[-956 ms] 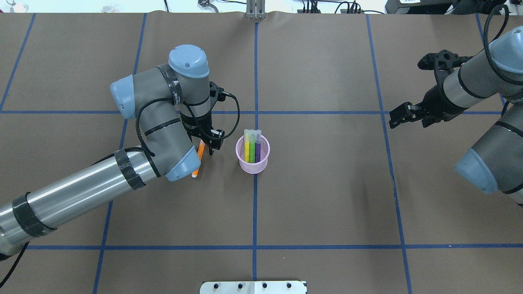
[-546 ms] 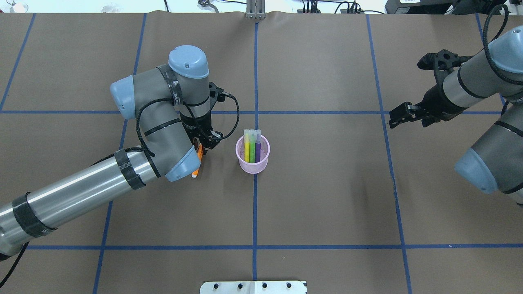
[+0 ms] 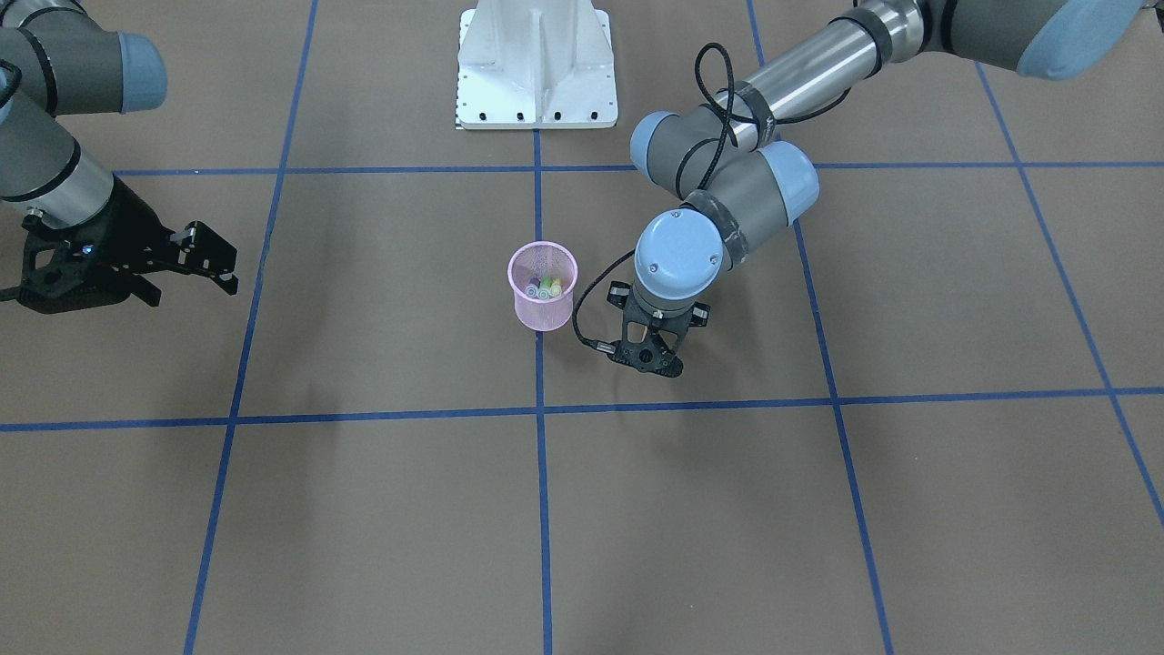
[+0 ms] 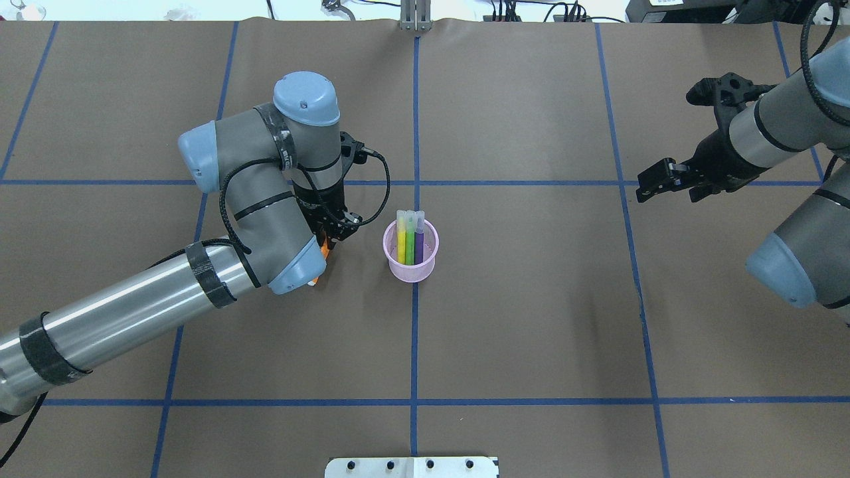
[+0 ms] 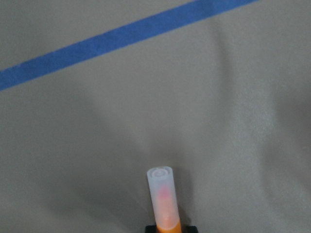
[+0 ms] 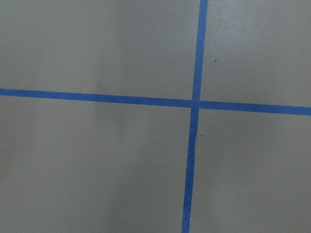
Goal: Collect pens into pen holder
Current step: 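Grasp the orange marker with the left gripper while the right arm withdraws, then lift and carry the orange marker over the cup with the left gripper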
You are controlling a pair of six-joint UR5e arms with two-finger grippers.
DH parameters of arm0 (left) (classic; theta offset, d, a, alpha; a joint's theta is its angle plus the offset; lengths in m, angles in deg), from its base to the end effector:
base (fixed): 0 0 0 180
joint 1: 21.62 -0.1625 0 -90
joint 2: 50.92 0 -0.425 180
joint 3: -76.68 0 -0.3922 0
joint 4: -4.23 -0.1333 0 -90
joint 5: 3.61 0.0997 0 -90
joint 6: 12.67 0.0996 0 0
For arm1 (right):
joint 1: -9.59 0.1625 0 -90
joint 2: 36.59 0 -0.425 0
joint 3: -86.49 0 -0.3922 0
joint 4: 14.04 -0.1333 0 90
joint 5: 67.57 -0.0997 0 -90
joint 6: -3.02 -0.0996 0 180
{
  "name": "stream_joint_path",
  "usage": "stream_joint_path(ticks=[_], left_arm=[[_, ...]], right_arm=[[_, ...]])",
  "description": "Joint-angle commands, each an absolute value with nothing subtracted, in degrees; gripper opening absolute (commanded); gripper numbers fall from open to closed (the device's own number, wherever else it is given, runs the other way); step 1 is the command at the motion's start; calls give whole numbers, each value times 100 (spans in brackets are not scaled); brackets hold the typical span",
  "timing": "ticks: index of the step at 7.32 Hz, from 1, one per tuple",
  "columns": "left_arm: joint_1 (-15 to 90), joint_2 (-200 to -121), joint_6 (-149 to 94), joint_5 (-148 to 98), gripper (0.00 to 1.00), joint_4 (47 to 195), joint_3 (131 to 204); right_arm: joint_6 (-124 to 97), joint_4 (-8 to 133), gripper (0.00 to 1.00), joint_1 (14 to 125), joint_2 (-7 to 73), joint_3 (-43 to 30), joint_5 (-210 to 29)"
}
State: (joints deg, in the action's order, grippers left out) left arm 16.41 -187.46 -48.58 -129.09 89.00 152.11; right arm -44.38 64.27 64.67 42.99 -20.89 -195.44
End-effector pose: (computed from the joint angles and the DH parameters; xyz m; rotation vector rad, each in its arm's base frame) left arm 0.5574 -0.5318 0.2747 -0.0972 0.7560 0.4111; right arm -0.2561 -0.4929 0.3948 0.0820 -0.9121 -0.0253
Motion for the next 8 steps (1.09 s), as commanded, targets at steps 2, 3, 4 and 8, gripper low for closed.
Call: stream_joint_path(ticks=[2,3,4,8], left_arm=[[1715,-18811,-5541,-12189,0,8869,16425],[1697,-18899,-5590,-11669,0,8826,16997],[1662,-18943,-5591,-11203,0,8843,17385],[670,-18803,-5068,-9373,0,10153,17740]], right_arm=[[-4435,6419,100,6637,4251,-2108,-19615],[-4435,6419,100,6637,4251,-2108,-19615],[-4427,6419,100,6663,4251,-2108,-19615],[-4435,6366,100,6681,4234,-2100,-19606]])
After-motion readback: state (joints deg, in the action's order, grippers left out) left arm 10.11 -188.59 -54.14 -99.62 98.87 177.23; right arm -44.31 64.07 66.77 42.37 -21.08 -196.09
